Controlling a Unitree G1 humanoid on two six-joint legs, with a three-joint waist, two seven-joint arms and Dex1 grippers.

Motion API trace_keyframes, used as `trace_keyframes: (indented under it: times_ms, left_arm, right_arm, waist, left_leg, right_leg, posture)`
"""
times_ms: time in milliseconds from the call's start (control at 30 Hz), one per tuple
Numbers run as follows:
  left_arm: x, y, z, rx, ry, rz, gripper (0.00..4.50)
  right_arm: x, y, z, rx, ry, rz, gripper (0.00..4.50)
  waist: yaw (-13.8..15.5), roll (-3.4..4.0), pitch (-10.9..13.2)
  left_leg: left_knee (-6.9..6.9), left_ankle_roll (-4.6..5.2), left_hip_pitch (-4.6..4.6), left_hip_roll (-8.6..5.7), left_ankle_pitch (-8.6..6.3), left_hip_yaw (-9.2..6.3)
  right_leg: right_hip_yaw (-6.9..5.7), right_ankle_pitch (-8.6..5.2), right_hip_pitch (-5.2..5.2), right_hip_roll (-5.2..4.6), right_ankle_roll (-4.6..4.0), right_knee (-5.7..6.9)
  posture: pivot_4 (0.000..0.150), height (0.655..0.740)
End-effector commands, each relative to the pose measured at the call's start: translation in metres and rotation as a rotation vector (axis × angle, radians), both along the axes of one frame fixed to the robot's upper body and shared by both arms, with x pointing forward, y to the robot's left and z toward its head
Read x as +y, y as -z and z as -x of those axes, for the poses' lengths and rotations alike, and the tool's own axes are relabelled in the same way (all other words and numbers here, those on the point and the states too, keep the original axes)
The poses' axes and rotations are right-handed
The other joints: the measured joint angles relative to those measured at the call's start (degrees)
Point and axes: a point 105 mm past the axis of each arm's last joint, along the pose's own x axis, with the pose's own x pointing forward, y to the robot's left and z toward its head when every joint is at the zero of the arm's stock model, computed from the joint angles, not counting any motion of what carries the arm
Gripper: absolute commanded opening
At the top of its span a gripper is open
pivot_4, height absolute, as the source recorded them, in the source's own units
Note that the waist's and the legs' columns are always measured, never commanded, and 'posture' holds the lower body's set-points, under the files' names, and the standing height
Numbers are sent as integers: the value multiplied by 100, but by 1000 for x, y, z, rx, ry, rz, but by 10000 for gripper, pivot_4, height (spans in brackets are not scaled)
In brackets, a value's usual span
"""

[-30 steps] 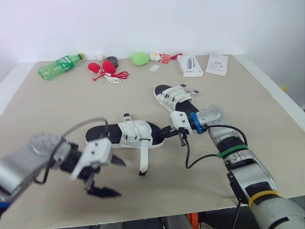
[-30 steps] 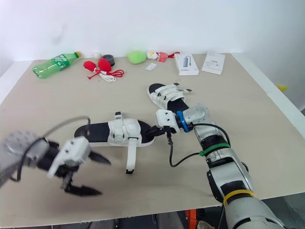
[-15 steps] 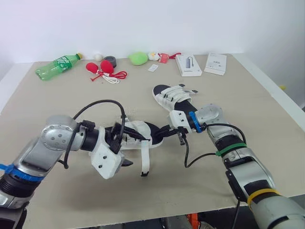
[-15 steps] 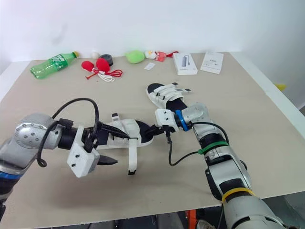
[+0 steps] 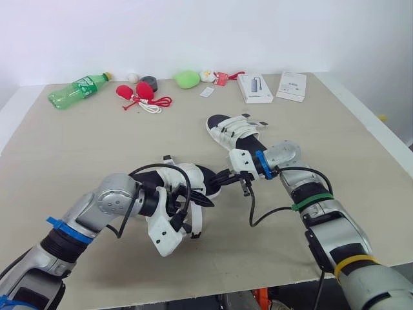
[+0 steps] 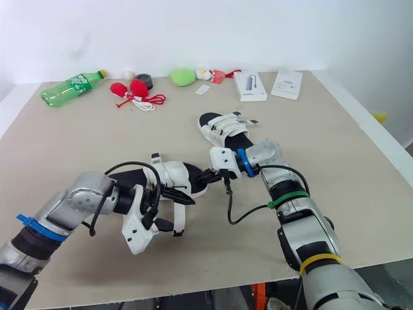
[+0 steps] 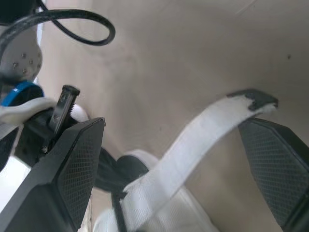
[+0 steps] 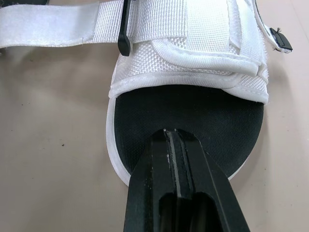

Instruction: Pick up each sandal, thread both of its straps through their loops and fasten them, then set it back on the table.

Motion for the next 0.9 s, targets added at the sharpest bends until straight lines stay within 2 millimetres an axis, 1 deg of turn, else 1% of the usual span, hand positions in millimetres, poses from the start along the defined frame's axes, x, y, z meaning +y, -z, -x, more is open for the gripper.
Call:
trace_keyframes:
  times_ms: [33,67,100,133,167,233,267,300,400,433,533,700,733,800,900]
  left_arm:
    - [-2,3,1,7,13,-11,39667]
    - [-4,3,1,13,13,-2,37055]
    - [-5,3,1,13,16,6,32487]
    - [-8,3,2,11,22,12,28924]
    - [-10,3,2,19,19,22,26717]
    - [-12,4,2,35,16,29,20806]
    - [-12,3,3,55,9,42,19001]
    - [-12,2,3,72,-1,54,13571]
    - [-10,-2,3,136,-38,84,1697]
    - [-9,-4,3,168,-58,103,738]
    - [-6,-14,1,289,-124,174,738]
    - [-4,-61,-3,697,-247,442,738]
    - [-3,-71,-6,800,-276,496,738]
    - [1,-83,-17,964,-341,584,738]
    - [10,-91,-42,1141,-468,708,738]
  right_arm:
    - [-4,5,2,4,0,29,0]
    - [-4,5,2,4,1,29,0]
    - [-5,5,3,4,2,29,0]
    - [-5,6,3,3,4,30,0]
    - [-5,6,3,4,5,30,0]
    - [-6,6,3,3,6,30,0]
    - [-6,6,3,3,7,30,0]
    - [-6,6,3,2,7,30,0]
    - [-7,6,3,0,10,31,0]
    - [-7,6,2,-1,11,31,0]
    - [-6,6,2,-3,11,29,0]
    - [-5,6,2,-5,10,27,0]
    - [-5,6,2,-6,9,27,0]
    - [-5,6,2,-6,8,28,0]
    - [-4,6,2,-6,5,29,0]
  waist:
    - [2,0,0]
    - [4,0,0]
    - [4,0,0]
    - [5,0,0]
    - [7,0,0]
    - [8,0,0]
    - [8,0,0]
    - [8,0,0]
    - [8,0,0]
    - [8,0,0]
    - [7,0,0]
    - [2,0,0]
    - [0,0,0]
    - [-3,0,0]
    - [-7,0,0]
  left_leg:
    - [0,0,0,0,0,0]
    - [0,0,0,0,0,0]
    - [0,0,0,0,0,0]
    - [0,0,0,0,0,0]
    - [0,0,0,-1,0,0]
    - [0,0,0,-1,0,0]
    - [0,0,0,-1,0,0]
    - [0,0,0,-1,0,0]
    - [0,0,0,-1,0,0]
    - [0,0,0,-1,0,0]
    - [0,0,0,-1,0,-1]
    - [3,0,0,-1,0,-2]
    - [6,0,0,-1,0,-2]
    - [8,1,1,-1,0,-5]
    - [14,1,1,-2,1,-6]
  right_leg:
    - [1,0,0,0,1,0]
    - [1,-1,0,0,1,0]
    - [1,-1,1,0,1,0]
    - [1,-1,1,0,1,0]
    - [1,-1,1,0,1,0]
    - [2,-1,2,0,2,0]
    - [2,-1,2,0,2,0]
    - [3,-1,2,0,3,0]
    - [2,-1,1,0,3,2]
    - [2,-1,2,0,4,2]
    - [2,-2,2,0,4,2]
    - [1,-3,2,0,4,7]
    - [1,-3,2,0,4,10]
    - [-1,-3,3,0,4,11]
    - [-1,-1,5,0,7,12]
  posture:
    - [1500,7400]
    - [1500,7400]
    - [1500,7400]
    - [1500,7400]
    - [1500,7400]
    - [1500,7400]
    - [1500,7400]
    - [1500,7400]
    - [1500,7400]
    - [1500,7400]
    - [1500,7400]
    - [1500,7400]
    - [1500,7400]
    - [1500,7400]
    - [1500,7400]
